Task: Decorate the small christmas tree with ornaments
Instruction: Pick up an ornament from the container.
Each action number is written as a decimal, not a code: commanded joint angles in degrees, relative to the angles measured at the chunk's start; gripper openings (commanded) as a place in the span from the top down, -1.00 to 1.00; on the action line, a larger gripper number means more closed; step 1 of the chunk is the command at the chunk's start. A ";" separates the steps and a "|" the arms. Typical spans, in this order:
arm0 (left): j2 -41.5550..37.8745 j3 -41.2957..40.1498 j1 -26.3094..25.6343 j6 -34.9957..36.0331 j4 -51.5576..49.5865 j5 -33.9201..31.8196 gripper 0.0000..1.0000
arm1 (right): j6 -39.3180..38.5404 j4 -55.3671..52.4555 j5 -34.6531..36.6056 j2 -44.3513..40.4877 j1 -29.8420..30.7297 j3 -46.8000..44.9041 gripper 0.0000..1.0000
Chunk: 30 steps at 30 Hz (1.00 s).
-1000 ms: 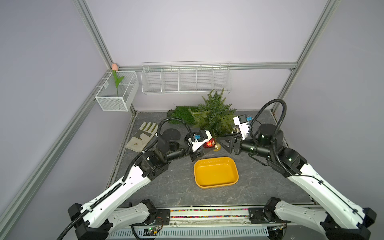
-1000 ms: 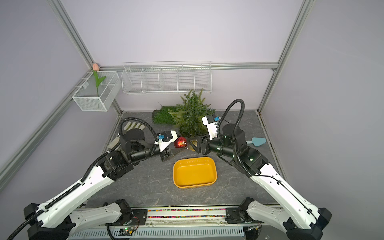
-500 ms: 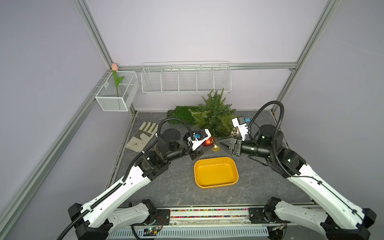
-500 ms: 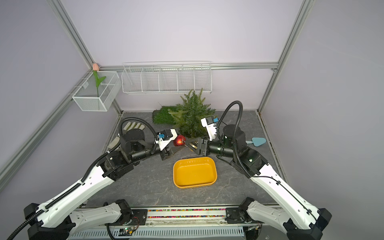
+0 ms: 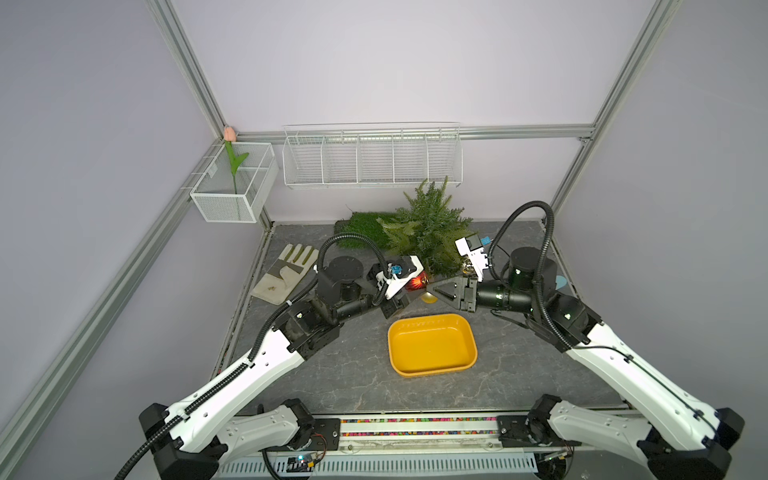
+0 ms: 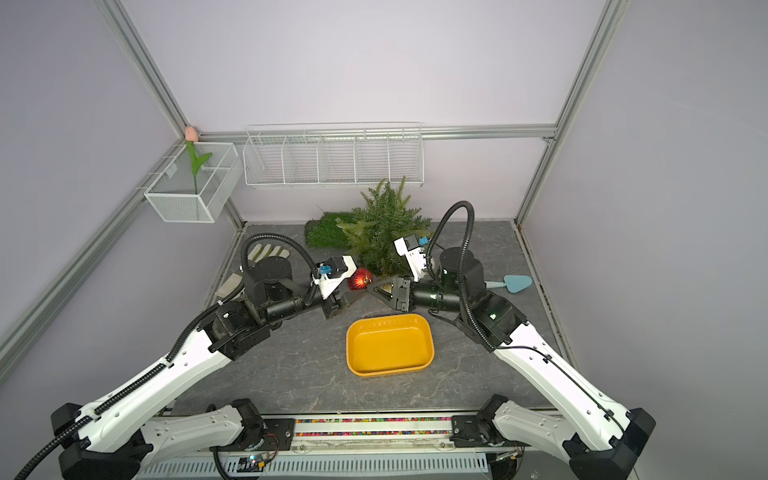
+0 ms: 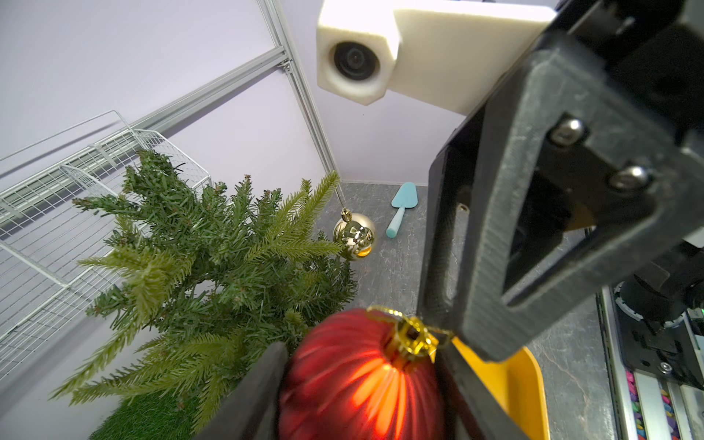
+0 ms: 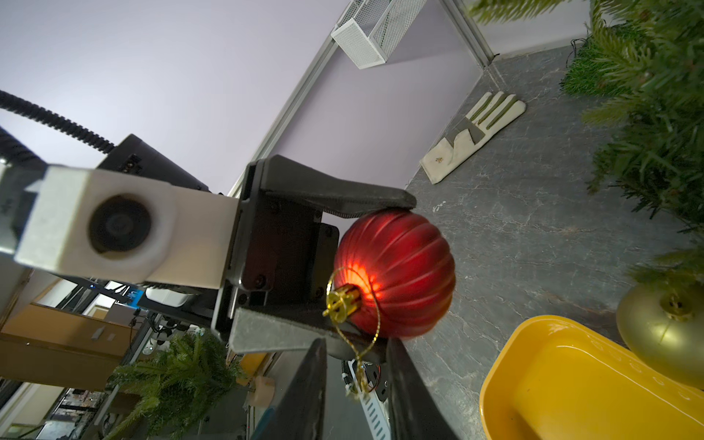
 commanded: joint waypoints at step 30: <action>-0.03 -17.39 -0.04 -14.20 30.47 10.00 -0.55 | -14.38 -16.00 0.91 3.93 -0.07 16.73 0.87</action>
